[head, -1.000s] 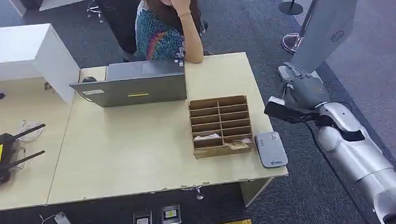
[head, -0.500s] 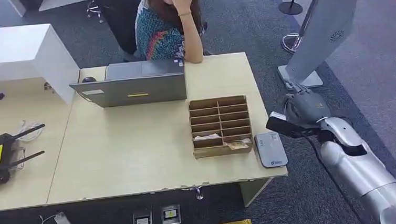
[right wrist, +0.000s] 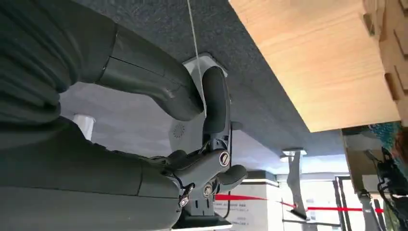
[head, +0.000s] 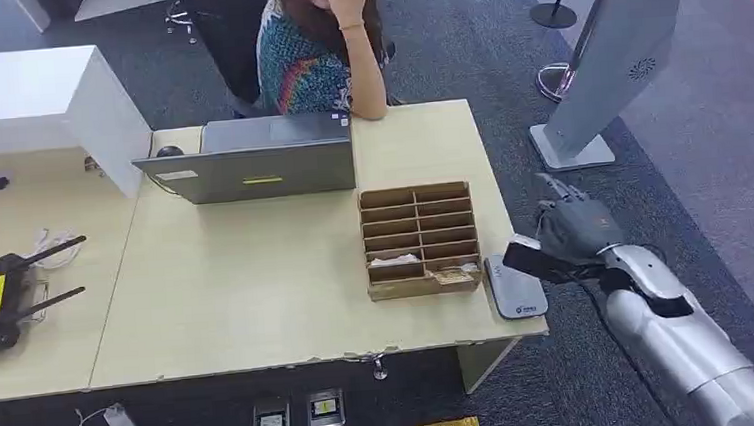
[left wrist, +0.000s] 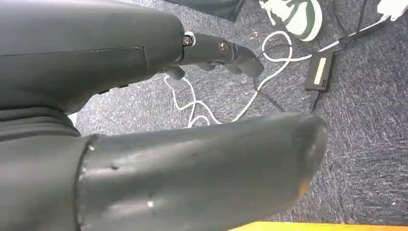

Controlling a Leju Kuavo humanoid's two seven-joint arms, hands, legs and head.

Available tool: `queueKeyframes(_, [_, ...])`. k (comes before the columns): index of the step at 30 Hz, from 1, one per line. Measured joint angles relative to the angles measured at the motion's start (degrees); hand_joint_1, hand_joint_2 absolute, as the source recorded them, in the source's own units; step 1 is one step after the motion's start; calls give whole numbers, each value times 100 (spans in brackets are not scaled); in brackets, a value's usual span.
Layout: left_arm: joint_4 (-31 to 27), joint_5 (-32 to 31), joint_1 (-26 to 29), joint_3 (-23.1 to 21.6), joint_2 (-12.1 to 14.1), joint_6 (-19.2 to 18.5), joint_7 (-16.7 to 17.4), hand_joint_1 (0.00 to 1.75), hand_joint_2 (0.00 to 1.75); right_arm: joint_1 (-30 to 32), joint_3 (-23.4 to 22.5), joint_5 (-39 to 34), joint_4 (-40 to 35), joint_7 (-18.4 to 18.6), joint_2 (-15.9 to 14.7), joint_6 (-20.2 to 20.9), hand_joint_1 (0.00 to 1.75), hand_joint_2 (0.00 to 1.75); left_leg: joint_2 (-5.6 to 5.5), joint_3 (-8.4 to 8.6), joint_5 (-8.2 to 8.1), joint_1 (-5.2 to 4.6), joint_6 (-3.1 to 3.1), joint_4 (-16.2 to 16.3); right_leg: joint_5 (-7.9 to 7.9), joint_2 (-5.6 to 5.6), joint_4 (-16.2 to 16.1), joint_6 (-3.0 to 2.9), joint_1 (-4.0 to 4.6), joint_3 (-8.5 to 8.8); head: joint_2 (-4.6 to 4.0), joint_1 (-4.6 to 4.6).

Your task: Pass the card to the sensor for recognition and then transmit it.

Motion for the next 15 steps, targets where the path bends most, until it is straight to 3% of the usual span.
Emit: queueKeyframes(15, [0, -85, -29, -13, -7, -37, 2, 0, 0, 245, 138, -57, -11, 52, 262, -59, 175, 175, 0, 0, 0, 0, 0, 0, 0, 0, 0, 0, 0, 0, 0, 0])
